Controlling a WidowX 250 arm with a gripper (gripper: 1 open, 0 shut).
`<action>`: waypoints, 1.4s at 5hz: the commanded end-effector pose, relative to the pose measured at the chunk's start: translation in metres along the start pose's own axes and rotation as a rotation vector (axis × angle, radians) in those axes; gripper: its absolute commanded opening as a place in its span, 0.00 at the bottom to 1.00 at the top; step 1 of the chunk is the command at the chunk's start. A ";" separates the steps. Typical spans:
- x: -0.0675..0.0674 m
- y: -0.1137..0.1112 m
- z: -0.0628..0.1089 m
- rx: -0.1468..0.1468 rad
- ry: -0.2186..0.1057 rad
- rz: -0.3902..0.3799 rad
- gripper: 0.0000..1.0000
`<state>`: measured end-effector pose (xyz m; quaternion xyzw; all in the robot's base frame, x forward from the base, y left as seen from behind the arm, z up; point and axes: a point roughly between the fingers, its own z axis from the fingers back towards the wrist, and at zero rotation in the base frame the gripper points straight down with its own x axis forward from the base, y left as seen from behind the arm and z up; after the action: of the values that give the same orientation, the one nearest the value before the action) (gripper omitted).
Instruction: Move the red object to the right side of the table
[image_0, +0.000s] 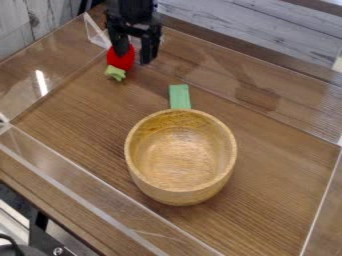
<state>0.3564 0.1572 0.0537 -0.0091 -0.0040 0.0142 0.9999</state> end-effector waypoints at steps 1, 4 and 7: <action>0.006 0.005 0.004 0.038 -0.052 -0.061 1.00; 0.019 0.031 0.021 0.073 -0.065 0.018 1.00; 0.018 0.037 0.024 0.086 -0.051 0.018 1.00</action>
<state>0.3676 0.1874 0.0564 0.0177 0.0014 0.0217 0.9996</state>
